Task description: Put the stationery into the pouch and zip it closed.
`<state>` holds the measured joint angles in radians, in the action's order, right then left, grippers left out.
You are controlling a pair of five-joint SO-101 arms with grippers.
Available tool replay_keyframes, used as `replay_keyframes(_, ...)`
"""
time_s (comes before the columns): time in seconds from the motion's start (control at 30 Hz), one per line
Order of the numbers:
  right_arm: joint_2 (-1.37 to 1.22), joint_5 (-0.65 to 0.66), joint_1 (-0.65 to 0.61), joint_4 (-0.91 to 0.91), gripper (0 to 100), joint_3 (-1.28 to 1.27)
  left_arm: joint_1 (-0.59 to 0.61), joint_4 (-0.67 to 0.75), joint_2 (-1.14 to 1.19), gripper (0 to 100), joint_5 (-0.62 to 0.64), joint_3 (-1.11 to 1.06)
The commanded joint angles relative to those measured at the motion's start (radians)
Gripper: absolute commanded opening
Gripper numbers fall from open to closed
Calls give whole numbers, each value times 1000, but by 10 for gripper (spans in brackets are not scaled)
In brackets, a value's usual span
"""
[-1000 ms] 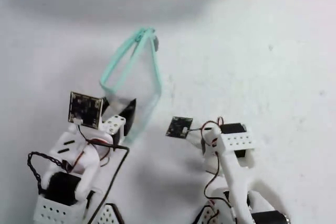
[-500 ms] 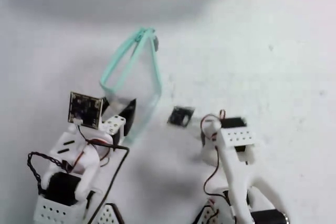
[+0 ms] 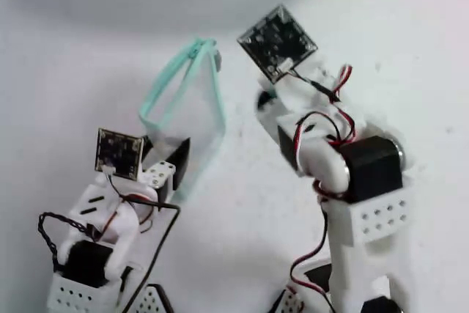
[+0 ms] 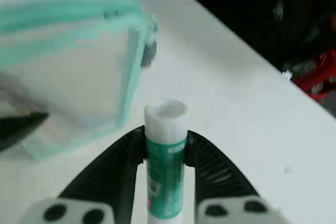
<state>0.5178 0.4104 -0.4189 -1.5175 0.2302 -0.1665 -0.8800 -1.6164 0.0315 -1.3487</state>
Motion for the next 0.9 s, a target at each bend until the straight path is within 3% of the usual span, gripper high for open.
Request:
replay_keyframes(0.0,-61,-63,-122,79,17,187,-4,23,-12,207,-12,6)
replay_keyframes(0.2,-245,-80,-255,278,17,381,-4,23,-12,207,-12,6)
replay_keyframes(0.4,-415,-272,-297,318,17,519,-4,23,-12,207,-12,6)
replay_keyframes(0.57,-490,-379,-271,314,17,497,-4,23,-12,207,-12,6)
replay_keyframes(0.87,-469,-387,-263,315,17,310,-2,23,-12,207,-12,6)
